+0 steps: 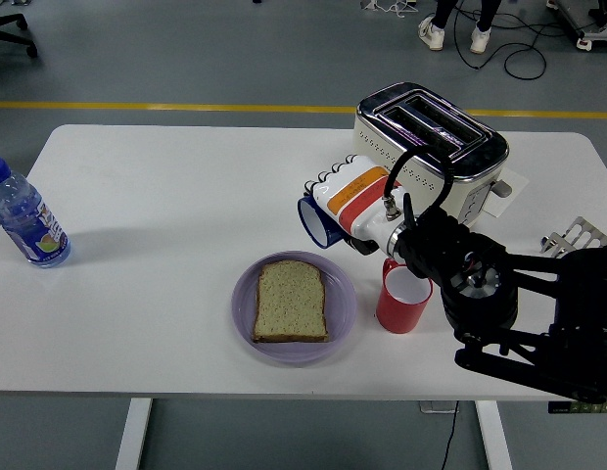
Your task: Pick up the cup,pour liquid into bread,place the cup on the desk
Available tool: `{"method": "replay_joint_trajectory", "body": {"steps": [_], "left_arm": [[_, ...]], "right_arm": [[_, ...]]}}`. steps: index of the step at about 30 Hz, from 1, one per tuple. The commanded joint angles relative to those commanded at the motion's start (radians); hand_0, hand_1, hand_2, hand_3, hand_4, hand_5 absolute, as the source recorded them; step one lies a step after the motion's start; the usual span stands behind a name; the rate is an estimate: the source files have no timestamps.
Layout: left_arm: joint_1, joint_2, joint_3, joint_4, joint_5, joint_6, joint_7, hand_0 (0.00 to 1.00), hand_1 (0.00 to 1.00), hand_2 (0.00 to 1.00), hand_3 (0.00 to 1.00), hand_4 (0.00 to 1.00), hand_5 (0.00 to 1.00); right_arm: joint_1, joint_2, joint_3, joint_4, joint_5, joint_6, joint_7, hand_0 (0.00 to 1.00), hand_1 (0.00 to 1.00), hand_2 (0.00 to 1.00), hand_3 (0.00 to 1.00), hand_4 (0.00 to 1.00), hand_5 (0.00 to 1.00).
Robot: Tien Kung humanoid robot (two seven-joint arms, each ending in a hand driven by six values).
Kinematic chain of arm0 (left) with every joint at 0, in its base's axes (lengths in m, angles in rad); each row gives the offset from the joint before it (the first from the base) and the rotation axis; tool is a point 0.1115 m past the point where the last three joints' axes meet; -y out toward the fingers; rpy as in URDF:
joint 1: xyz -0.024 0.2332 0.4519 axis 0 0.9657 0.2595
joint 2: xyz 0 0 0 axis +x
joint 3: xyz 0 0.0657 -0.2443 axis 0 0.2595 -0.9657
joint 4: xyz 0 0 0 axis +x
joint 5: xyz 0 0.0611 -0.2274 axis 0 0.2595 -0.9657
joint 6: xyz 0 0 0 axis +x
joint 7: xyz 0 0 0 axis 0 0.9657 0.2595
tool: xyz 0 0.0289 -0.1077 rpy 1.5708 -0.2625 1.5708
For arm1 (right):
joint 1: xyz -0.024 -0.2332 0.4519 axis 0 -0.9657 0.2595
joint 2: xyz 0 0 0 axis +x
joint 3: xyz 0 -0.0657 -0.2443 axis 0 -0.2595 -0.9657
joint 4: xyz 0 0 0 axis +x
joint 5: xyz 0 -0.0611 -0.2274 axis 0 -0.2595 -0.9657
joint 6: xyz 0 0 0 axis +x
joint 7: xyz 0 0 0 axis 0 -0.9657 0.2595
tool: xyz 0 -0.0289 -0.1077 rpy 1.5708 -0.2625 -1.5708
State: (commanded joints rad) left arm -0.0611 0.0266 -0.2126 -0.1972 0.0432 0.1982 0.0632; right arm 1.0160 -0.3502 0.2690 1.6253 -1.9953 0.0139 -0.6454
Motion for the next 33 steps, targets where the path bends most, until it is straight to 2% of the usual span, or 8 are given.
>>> {"method": "replay_joint_trajectory", "body": {"steps": [4,11,16,18,21,24,26,33], "left_arm": [[0.001,-0.001,-0.002,0.0,0.002,0.0,0.0,0.635,0.643,0.652,0.503,0.24,0.855],[0.001,-0.001,-0.006,0.0,0.011,0.0,0.0,0.635,0.642,0.652,0.503,0.24,0.855],[-0.004,-0.001,-0.015,0.0,0.018,-0.001,0.0,0.635,0.643,0.652,0.503,0.24,0.855],[-0.005,-0.001,-0.018,0.001,0.02,-0.001,0.0,0.635,0.643,0.652,0.503,0.24,0.855],[-0.009,0.0,-0.025,0.0,0.025,-0.001,0.0,0.635,0.643,0.652,0.503,0.24,0.856],[-0.014,0.001,-0.032,0.001,0.029,-0.001,0.0,0.635,0.643,0.652,0.503,0.24,0.856],[-0.014,0.001,-0.032,0.001,0.029,-0.001,0.0,0.634,0.643,0.652,0.503,0.24,0.855],[-0.023,0.003,-0.041,0.001,0.038,-0.001,0.0,0.633,0.642,0.652,0.503,0.24,0.855]], "right_arm": [[-0.066,-0.021,0.083,0.012,0.089,-0.123,0.0,0.423,0.459,0.553,0.575,0.606,0.029],[-0.201,-0.05,0.263,0.029,0.146,-0.328,0.0,0.429,0.462,0.558,0.575,0.602,0.028],[-0.337,-0.038,0.455,0.054,0.222,-0.502,0.0,0.432,0.461,0.563,0.574,0.586,0.013],[-0.368,-0.033,0.522,0.058,0.249,-0.556,0.003,0.432,0.461,0.563,0.574,0.586,0.013],[-0.454,-0.015,0.647,0.065,0.358,-0.659,0.11,0.451,0.464,0.568,0.574,0.582,0.02],[-0.523,-0.012,0.764,0.06,0.478,-0.659,0.229,0.451,0.464,0.568,0.574,0.582,0.02],[-0.538,-0.012,0.801,0.058,0.546,-0.659,0.297,0.463,0.467,0.571,0.574,0.585,0.022],[-0.67,-0.01,0.951,-0.006,0.794,-0.659,0.563,0.47,0.473,0.573,0.578,0.582,0.014]]}}
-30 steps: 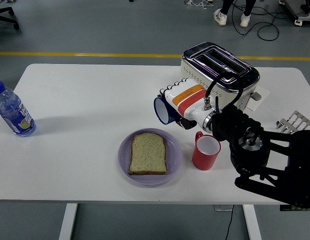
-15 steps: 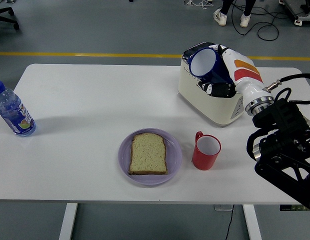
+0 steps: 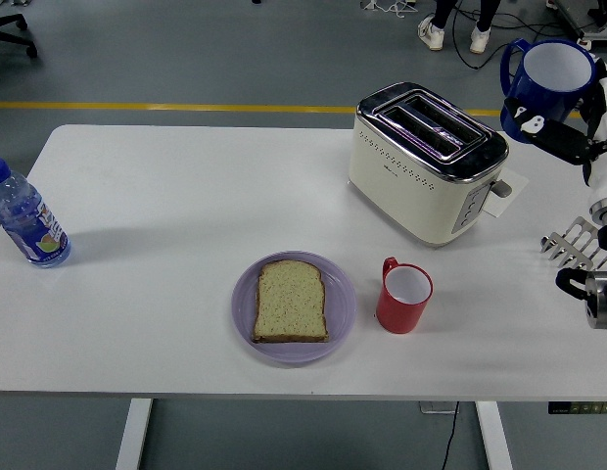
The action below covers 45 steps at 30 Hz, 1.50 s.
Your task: Pick up the cup,pour liquid into bread,place the cup on the desk
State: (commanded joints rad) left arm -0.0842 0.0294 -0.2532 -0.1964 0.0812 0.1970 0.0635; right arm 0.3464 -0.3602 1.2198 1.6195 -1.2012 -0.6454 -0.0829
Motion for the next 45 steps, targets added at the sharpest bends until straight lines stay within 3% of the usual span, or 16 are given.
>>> {"method": "replay_joint_trajectory", "body": {"steps": [6,10,14,17,24,31,45], "left_arm": [[-0.007,0.003,-0.004,0.0,0.006,0.0,0.0,0.634,0.642,0.652,0.503,0.24,0.856],[-0.011,0.005,-0.007,0.0,0.008,0.0,-0.001,0.633,0.642,0.652,0.504,0.24,0.856],[-0.014,0.005,-0.007,0.0,0.011,0.001,-0.001,0.633,0.642,0.652,0.504,0.24,0.856],[-0.015,0.005,-0.007,0.0,0.011,0.001,-0.001,0.634,0.642,0.652,0.503,0.239,0.853],[-0.018,0.006,-0.005,0.0,0.014,0.0,-0.001,0.634,0.642,0.652,0.503,0.24,0.856],[-0.019,0.005,-0.005,0.0,0.014,0.0,-0.001,0.633,0.642,0.652,0.503,0.24,0.854],[-0.015,0.004,0.003,0.0,0.011,0.001,-0.001,0.633,0.642,0.652,0.504,0.24,0.855]], "right_arm": [[-0.075,0.02,0.067,-0.08,0.214,0.0,0.244,0.481,0.478,0.581,0.581,0.569,0.002],[-0.108,0.035,0.082,-0.135,0.279,0.0,0.387,0.485,0.483,0.584,0.583,0.566,0.002],[-0.146,0.054,0.086,-0.192,0.312,0.001,0.47,0.485,0.483,0.584,0.583,0.566,0.002],[-0.174,0.069,0.078,-0.241,0.312,0.033,0.514,0.487,0.485,0.585,0.583,0.569,0.002],[-0.21,0.089,0.043,-0.331,0.299,0.095,0.585,0.493,0.486,0.585,0.585,0.58,0.002],[-0.232,0.101,-0.029,-0.403,0.259,0.14,0.604,0.501,0.49,0.585,0.586,0.593,0.002],[-0.226,0.132,-0.101,-0.539,0.259,0.155,0.611,0.52,0.498,0.587,0.591,0.606,0.016]]}}
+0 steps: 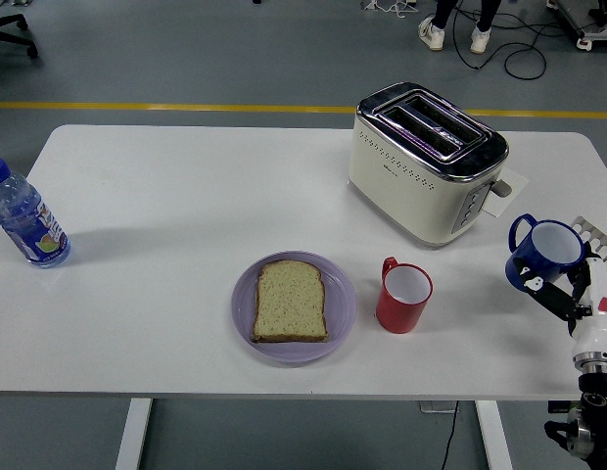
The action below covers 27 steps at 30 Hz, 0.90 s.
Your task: Pick up the cup,pour liquid into bread,place the cup on the desk
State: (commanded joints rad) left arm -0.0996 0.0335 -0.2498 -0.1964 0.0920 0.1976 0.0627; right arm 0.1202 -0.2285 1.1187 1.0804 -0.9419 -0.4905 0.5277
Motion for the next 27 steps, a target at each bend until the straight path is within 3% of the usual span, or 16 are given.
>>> {"method": "replay_joint_trajectory", "body": {"steps": [17,27], "left_arm": [[0.014,-0.006,0.027,0.0,-0.01,0.0,0.0,0.633,0.642,0.652,0.504,0.24,0.859],[0.007,-0.005,0.013,-0.001,-0.005,0.0,0.001,0.633,0.642,0.652,0.504,0.24,0.857]], "right_arm": [[0.015,0.03,-0.069,-0.103,-0.021,0.013,0.015,0.534,0.504,0.588,0.601,0.645,0.062],[0.018,0.039,-0.074,-0.125,-0.026,0.011,0.022,0.547,0.513,0.594,0.62,0.67,0.059]]}}
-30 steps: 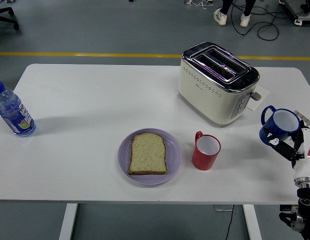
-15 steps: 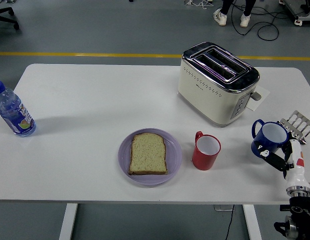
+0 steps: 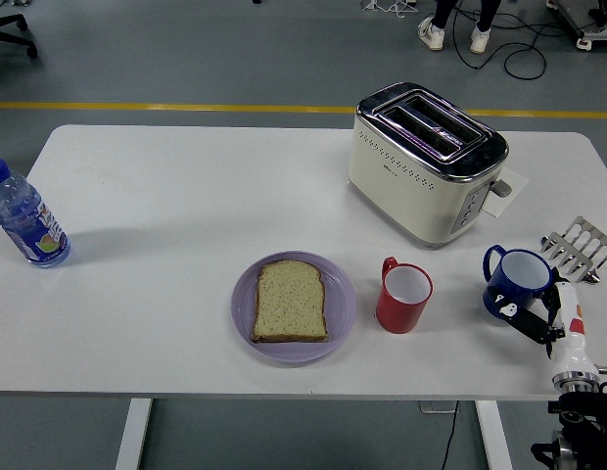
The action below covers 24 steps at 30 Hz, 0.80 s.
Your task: Pick up the cup,pour liquid into bread,place the cup on the desk
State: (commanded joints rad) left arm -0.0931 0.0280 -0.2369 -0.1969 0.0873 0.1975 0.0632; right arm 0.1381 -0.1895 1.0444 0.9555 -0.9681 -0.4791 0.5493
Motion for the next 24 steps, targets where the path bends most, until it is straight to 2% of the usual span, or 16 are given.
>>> {"method": "replay_joint_trajectory", "body": {"steps": [15,16,21,22,24], "left_arm": [[-0.007,0.001,-0.007,0.0,0.003,0.0,0.0,0.633,0.642,0.652,0.504,0.24,0.859],[-0.007,0.001,-0.008,0.0,0.003,0.0,0.0,0.633,0.641,0.652,0.504,0.24,0.859],[-0.007,0.001,-0.009,0.0,0.002,0.0,0.0,0.633,0.641,0.652,0.504,0.24,0.859],[-0.007,0.001,-0.009,-0.001,0.003,0.0,0.0,0.633,0.641,0.652,0.504,0.241,0.861],[-0.007,0.001,-0.01,0.0,0.003,0.0,0.0,0.633,0.641,0.652,0.504,0.241,0.861]], "right_arm": [[-0.004,0.008,-0.003,-0.014,-0.004,0.003,-0.001,0.556,0.519,0.597,0.651,0.673,0.062],[-0.004,0.007,-0.002,-0.016,-0.005,0.004,-0.003,0.565,0.527,0.612,0.73,0.687,0.063],[-0.004,0.009,0.005,-0.028,-0.032,0.012,-0.028,0.565,0.527,0.612,0.73,0.687,0.063],[-0.004,0.009,0.006,-0.03,-0.036,0.013,-0.031,0.602,0.548,0.646,0.796,0.729,0.075],[-0.004,0.009,0.008,-0.033,-0.045,0.015,-0.039,0.602,0.548,0.646,0.796,0.729,0.075]]}}
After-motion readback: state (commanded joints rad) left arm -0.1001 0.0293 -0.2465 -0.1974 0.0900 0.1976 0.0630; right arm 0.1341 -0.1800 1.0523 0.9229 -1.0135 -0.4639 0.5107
